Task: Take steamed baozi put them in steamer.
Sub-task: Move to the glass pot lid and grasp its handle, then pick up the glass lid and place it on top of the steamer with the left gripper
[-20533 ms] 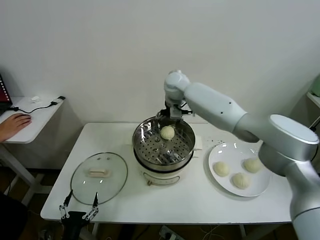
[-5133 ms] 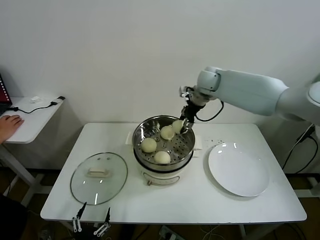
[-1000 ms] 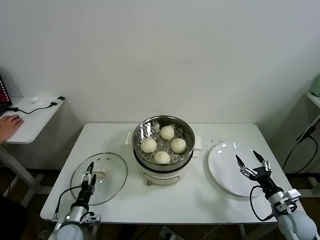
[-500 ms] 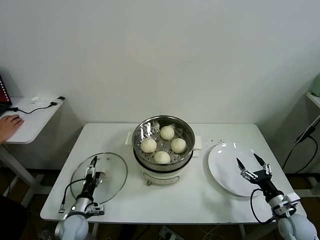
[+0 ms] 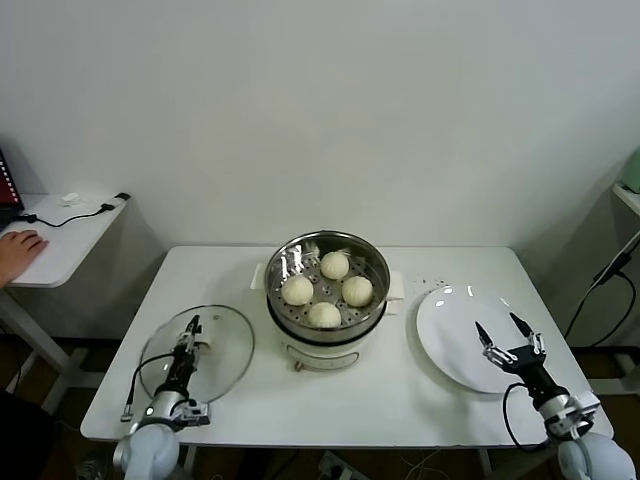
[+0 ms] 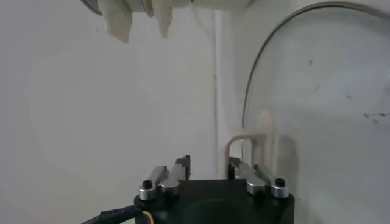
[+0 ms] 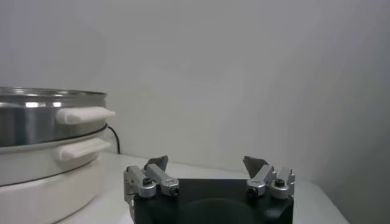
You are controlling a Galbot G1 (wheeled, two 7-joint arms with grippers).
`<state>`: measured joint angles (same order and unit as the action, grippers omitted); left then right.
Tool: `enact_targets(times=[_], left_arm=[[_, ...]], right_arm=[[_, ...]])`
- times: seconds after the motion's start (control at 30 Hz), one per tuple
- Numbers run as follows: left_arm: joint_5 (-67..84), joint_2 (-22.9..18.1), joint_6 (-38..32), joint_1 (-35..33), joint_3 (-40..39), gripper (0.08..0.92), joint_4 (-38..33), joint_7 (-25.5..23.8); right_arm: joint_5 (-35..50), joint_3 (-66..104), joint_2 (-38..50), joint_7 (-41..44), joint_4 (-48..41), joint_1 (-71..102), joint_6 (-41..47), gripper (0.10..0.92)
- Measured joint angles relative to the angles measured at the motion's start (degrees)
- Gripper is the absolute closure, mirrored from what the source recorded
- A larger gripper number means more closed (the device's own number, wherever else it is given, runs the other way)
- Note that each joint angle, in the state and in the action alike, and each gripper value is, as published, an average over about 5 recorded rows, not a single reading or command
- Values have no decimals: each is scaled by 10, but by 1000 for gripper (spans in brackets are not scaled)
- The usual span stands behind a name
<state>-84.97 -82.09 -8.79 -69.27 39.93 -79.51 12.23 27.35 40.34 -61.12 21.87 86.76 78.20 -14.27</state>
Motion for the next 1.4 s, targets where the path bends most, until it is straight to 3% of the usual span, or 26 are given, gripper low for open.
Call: enact_targets(times=[0.23, 0.33, 0.57, 1.03, 1.4], left_arm=[[12, 7, 1, -5, -1, 808, -10, -6], [21, 11, 5, -11, -3, 848, -23, -10], [49, 27, 27, -41, -5, 848, -88, -19], [89, 94, 147, -133, -40, 848, -310, -57], [76, 168, 299, -116, -160, 848, -413, -120]], right_arm=[[-4, 11, 1, 3, -8, -2, -3, 203], [-5, 14, 1, 4, -10, -4, -4, 203], [-5, 19, 1, 4, -14, -10, -5, 203], [-12, 15, 1, 3, -16, -26, -1, 203], [-31, 6, 0, -7, -18, -38, 1, 203]])
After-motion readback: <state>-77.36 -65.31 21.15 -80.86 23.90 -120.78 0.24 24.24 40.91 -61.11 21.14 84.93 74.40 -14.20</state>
